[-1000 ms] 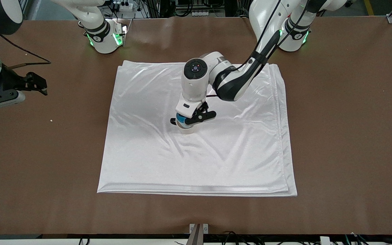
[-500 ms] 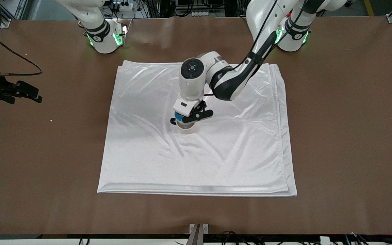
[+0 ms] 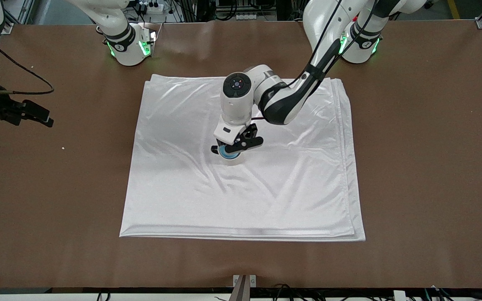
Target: Place blue cup into white mug on cloth
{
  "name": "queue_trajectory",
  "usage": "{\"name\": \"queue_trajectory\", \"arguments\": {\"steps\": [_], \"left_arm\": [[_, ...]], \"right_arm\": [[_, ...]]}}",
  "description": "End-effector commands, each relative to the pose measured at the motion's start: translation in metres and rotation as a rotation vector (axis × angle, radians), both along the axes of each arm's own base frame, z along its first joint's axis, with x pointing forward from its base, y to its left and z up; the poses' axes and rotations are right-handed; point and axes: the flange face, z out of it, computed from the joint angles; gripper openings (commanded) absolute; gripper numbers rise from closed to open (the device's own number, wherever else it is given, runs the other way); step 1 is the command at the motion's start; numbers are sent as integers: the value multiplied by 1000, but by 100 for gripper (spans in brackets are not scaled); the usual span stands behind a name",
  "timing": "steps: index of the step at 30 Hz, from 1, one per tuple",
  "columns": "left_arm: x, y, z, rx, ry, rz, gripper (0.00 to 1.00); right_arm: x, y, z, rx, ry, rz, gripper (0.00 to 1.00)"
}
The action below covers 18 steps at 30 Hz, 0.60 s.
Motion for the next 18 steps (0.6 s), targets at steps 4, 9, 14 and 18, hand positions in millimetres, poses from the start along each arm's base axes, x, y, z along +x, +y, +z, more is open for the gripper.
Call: {"name": "queue_trajectory", "arguments": {"steps": [4, 9, 14, 18], "left_arm": [[22, 18, 64, -3, -119, 24, 100], [35, 41, 101, 17, -150, 60, 100], [40, 66, 142, 46, -159, 89, 100], [39, 84, 168, 81, -147, 105, 100]], "right_arm": [[-3, 9, 9, -23, -13, -3, 100], [-4, 15, 11, -41, -16, 12, 100], [-4, 12, 11, -67, -17, 11, 100], [-5, 6, 11, -64, -15, 2, 100]]}}
